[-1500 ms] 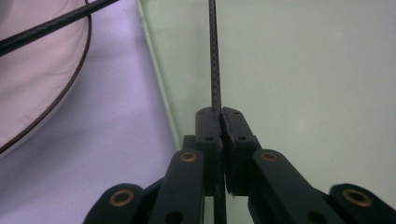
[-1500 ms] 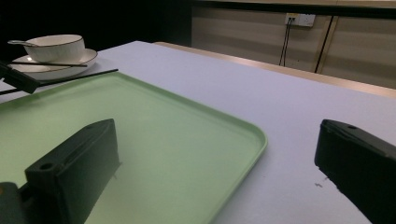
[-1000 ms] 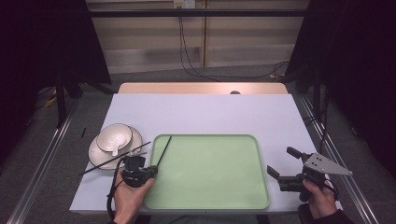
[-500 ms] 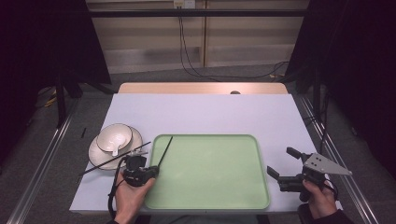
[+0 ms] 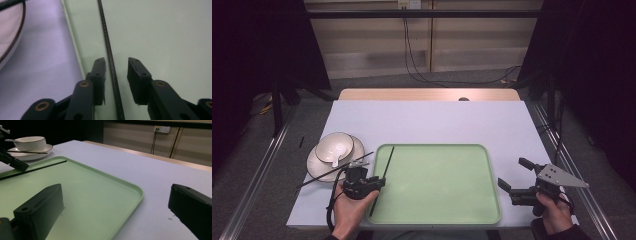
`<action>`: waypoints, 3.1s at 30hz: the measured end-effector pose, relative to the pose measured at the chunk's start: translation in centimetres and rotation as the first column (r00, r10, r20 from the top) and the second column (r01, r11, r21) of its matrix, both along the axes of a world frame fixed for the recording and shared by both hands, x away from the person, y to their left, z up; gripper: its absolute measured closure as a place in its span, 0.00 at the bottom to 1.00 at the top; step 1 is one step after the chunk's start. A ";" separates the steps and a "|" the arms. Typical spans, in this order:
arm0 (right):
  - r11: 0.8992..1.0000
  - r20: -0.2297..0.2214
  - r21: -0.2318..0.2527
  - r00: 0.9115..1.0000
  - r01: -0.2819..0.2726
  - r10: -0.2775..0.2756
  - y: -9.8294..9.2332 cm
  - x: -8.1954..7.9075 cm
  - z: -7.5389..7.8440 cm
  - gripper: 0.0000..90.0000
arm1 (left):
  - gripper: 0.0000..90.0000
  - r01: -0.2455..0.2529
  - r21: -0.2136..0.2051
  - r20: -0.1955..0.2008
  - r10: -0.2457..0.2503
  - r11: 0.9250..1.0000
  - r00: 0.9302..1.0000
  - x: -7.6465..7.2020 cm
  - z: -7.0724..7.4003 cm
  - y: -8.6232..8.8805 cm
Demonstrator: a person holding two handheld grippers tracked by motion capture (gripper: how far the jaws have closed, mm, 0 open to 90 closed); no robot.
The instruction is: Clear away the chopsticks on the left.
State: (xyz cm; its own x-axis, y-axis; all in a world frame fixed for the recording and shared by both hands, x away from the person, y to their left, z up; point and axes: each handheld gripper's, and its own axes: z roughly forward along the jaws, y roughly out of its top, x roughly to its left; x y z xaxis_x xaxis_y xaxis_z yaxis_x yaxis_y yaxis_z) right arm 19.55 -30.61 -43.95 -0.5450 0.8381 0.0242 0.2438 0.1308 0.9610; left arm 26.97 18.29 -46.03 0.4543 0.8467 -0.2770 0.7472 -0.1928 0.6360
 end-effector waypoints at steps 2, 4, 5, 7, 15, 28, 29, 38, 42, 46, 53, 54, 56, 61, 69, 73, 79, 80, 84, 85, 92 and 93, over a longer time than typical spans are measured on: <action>1.000 -0.001 0.002 1.000 -0.001 0.001 0.0 0.0 0.0 0.00 | 0.64 0.014 -0.011 0.032 -0.013 1.000 0.999 -0.1 0.3 0.2; 1.000 0.000 0.000 1.000 -0.001 0.001 0.0 0.0 0.0 0.00 | 0.55 0.033 -0.016 0.082 -0.031 0.999 0.996 -0.3 0.5 0.5; 1.000 0.001 0.000 1.000 -0.002 0.002 0.0 0.0 0.0 0.00 | 0.49 0.022 0.001 0.093 -0.022 1.000 0.995 -0.5 0.6 0.6; 1.000 0.001 0.001 1.000 0.000 0.000 0.0 0.0 0.0 0.00 | 0.39 0.040 -0.017 0.109 -0.038 0.999 0.993 -0.6 0.8 0.8; 1.000 -0.001 0.002 1.000 0.000 0.000 0.0 0.0 0.0 0.00 | 0.23 0.127 -0.052 0.273 -0.109 0.990 0.956 -2.0 2.1 1.8; 1.000 -0.002 0.006 1.000 0.004 -0.004 0.1 0.0 0.0 0.00 | 0.15 0.190 -0.030 0.451 -0.157 0.981 0.879 -3.3 4.3 6.5; 1.000 -0.002 0.006 1.000 0.005 -0.005 0.1 0.0 0.0 0.00 | 0.14 0.188 -0.034 0.450 -0.153 0.982 0.880 -3.3 4.4 7.1; 1.000 -0.001 0.000 1.000 0.005 -0.005 0.0 0.1 0.0 0.00 | 0.14 0.175 -0.027 0.468 -0.142 0.984 0.872 -3.6 5.3 11.5; 1.000 -0.003 0.004 1.000 0.008 -0.008 0.1 0.1 0.0 0.00 | 0.10 0.170 -0.036 0.440 -0.137 0.985 0.887 -2.9 4.7 13.6; 1.000 -0.003 0.004 1.000 0.008 -0.008 0.1 0.1 0.0 0.00 | 0.09 0.186 -0.030 0.421 -0.156 0.982 0.894 -2.4 4.1 15.0; 1.000 -0.003 0.001 1.000 0.008 -0.008 0.1 0.1 0.0 0.00 | 0.13 0.212 0.058 0.423 -0.217 0.975 0.880 -1.4 4.0 16.7; 1.000 -0.003 0.001 1.000 0.009 -0.009 0.1 0.1 0.0 0.00 | 0.13 0.219 0.061 0.416 -0.224 0.974 0.881 -1.1 4.0 16.8; 1.000 -0.001 0.002 1.000 0.011 -0.011 0.1 0.1 0.0 0.00 | 0.15 0.230 0.087 0.411 -0.245 0.969 0.878 -0.8 3.7 16.9; 1.000 -0.004 0.001 1.000 0.009 -0.009 0.1 0.1 0.0 0.00 | 0.20 0.242 0.148 0.394 -0.281 0.959 0.875 0.0 3.1 17.2; 1.000 -0.005 0.002 1.000 0.014 -0.014 0.1 0.1 0.0 0.00 | 0.36 0.287 0.188 0.318 -0.334 0.939 0.887 1.0 2.3 17.4; 1.000 -0.007 0.005 1.000 0.016 -0.016 0.1 0.1 0.0 0.00 | 0.43 0.312 0.211 0.288 -0.364 0.926 0.885 1.6 2.4 17.2; 1.000 -0.004 0.003 1.000 0.013 -0.013 0.2 0.1 0.0 0.00 | 0.59 0.329 0.240 0.253 -0.386 0.913 0.887 2.4 2.3 16.9; 1.000 -0.008 0.001 1.000 0.012 -0.012 0.1 0.1 0.0 0.00 | 0.61 0.326 0.238 0.251 -0.382 0.915 0.890 2.5 2.2 16.8; 1.000 -0.007 0.006 1.000 0.016 -0.016 0.1 0.1 0.0 0.00 | 0.70 0.345 0.248 0.217 -0.399 0.905 0.891 3.0 1.9 16.6; 1.000 -0.007 0.007 1.000 0.016 -0.016 0.1 0.1 0.0 0.00 | 0.72 0.354 0.251 0.212 -0.408 0.901 0.888 3.1 1.8 16.6; 1.000 -0.009 0.007 1.000 0.014 -0.014 0.1 0.1 0.0 0.00 | 0.82 0.375 0.270 0.169 -0.427 0.887 0.888 3.7 1.6 16.2; 1.000 -0.009 0.004 1.000 0.012 -0.012 0.1 0.1 0.0 0.00 | 0.84 0.377 0.264 0.164 -0.426 0.888 0.890 3.7 1.6 16.1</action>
State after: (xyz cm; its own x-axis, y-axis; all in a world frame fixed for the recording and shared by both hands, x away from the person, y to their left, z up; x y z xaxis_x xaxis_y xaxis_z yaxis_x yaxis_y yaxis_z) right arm 19.62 -30.50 -43.99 -0.5347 0.8444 0.0328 0.2541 0.1237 0.9592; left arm 30.70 34.44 -44.48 0.7947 0.6060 0.0342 0.4281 -0.5995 0.6763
